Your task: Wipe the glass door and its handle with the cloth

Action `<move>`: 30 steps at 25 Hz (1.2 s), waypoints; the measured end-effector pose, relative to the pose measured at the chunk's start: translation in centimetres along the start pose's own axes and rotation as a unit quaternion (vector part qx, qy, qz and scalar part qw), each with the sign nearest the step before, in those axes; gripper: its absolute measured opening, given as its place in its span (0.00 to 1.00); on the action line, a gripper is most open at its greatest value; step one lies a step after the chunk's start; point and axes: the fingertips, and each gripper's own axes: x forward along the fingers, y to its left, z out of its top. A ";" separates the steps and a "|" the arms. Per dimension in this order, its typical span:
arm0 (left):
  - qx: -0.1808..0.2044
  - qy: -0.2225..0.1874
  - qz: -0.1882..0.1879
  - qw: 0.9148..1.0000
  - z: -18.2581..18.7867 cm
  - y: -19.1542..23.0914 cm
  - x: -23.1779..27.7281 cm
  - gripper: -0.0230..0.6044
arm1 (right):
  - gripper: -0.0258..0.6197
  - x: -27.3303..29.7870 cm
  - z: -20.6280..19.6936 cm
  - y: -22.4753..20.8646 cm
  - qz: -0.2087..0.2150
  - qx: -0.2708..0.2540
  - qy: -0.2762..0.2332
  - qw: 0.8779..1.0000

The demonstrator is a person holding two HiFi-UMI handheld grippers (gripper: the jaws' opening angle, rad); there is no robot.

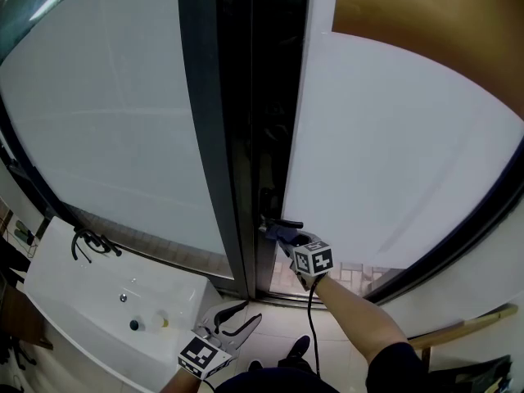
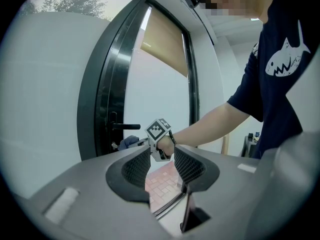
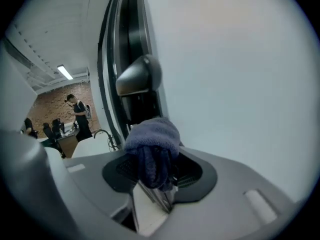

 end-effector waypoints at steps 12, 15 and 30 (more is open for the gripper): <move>-0.010 0.010 0.021 1.000 -0.4 0.9 -1.1 0.27 | 0.29 5.6 -3.2 3.7 0.049 0.048 0.070 0.995; -0.016 0.016 0.032 0.999 -0.8 1.3 -1.4 0.27 | 0.29 6.6 -2.5 3.2 0.046 0.032 0.079 0.995; -0.008 0.002 0.012 1.000 -0.4 0.7 -0.5 0.27 | 0.29 2.5 -0.4 -1.4 0.006 0.070 0.025 0.997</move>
